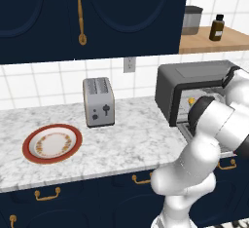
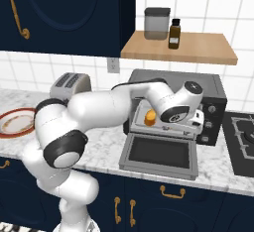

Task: Pick up the kebab skewer and baguette bread, and place them inside the toaster oven. Close the toaster oven door and start by setting the timer.

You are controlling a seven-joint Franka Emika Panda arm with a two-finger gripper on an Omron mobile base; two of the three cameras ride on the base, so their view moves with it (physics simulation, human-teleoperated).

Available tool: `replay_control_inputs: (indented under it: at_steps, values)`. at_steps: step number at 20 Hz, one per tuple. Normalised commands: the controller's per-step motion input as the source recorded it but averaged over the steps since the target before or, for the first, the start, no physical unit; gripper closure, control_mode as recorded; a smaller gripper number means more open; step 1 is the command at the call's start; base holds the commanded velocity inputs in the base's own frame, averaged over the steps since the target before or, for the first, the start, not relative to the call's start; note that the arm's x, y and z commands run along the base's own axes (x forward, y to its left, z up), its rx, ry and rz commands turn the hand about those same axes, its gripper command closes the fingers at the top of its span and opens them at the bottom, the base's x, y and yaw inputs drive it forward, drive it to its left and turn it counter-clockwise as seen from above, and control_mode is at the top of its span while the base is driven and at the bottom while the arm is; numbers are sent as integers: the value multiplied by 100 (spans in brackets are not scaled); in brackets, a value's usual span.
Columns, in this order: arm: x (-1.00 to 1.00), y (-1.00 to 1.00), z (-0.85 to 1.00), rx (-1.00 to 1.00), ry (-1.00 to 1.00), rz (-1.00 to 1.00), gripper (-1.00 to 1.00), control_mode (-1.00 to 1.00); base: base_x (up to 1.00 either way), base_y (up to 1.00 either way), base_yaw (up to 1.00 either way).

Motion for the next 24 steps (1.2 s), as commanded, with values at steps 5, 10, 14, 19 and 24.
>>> replay_control_inputs:
  at_steps: [5, 10, 14, 19, 24]
  values:
    - [-49, 3, -8, 0, 14, -27, -100, -100, 0, 0, 0]
    - [6, 6, -46, 0, 18, -28, -100, -100, 0, 0, 0]
    - [0, 0, -52, 0, 10, -27, -100, -100, 0, 0, 0]
    - [24, 0, -33, 0, 8, -26, -100, -100, 0, 0, 0]
    - [45, -8, -21, 2, 1, -23, -100, -100, 0, 0, 0]
